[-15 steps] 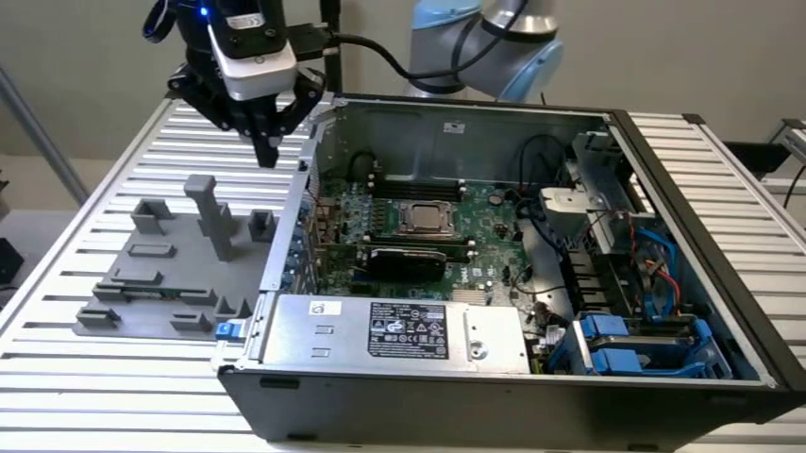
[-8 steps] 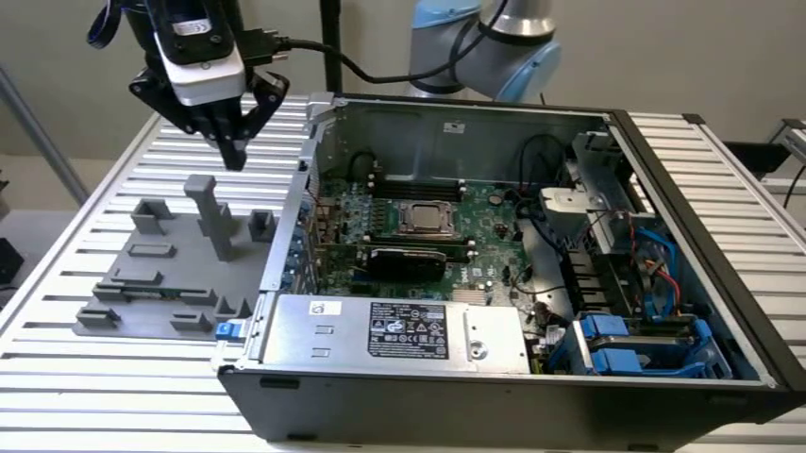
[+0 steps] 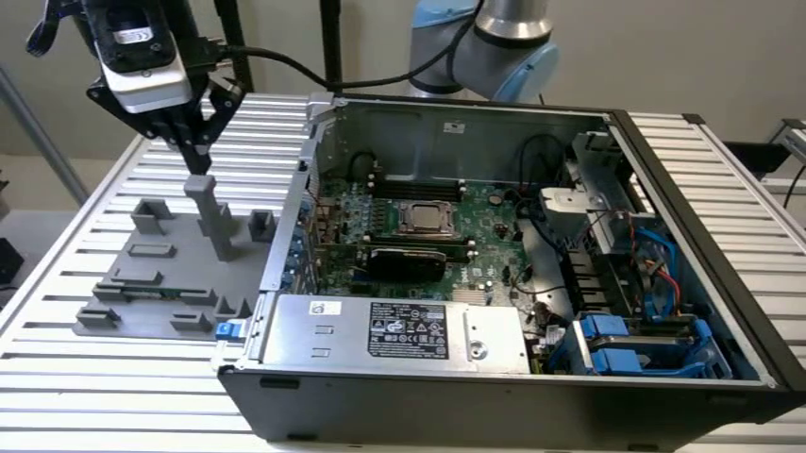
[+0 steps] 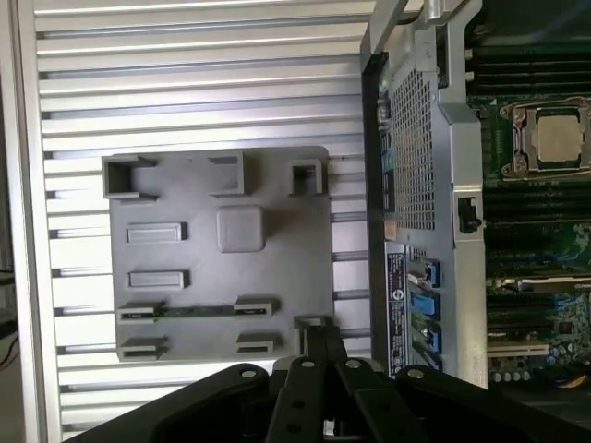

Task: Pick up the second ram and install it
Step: 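Reach for the second ram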

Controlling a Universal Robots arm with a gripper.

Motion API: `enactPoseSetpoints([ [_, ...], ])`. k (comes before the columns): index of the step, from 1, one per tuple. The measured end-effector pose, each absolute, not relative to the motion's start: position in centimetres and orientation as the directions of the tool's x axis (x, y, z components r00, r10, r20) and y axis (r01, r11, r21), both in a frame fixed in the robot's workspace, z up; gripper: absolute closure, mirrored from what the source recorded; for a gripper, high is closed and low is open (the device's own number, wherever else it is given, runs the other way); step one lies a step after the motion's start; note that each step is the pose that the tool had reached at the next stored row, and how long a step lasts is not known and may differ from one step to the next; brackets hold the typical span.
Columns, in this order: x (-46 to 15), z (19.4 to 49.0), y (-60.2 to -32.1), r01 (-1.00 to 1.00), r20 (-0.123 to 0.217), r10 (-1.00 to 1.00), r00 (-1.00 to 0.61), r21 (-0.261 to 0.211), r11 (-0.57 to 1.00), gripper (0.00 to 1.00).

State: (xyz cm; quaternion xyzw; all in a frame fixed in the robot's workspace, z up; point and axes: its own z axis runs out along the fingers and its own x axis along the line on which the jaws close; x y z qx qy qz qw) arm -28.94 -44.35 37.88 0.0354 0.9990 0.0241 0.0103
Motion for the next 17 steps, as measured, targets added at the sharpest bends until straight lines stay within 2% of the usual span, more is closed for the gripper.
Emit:
enactPoseSetpoints([
  [17,-36.7,36.0,-44.4,0.070,-0.019,0.071,-0.997,0.049,0.996,0.89],
])
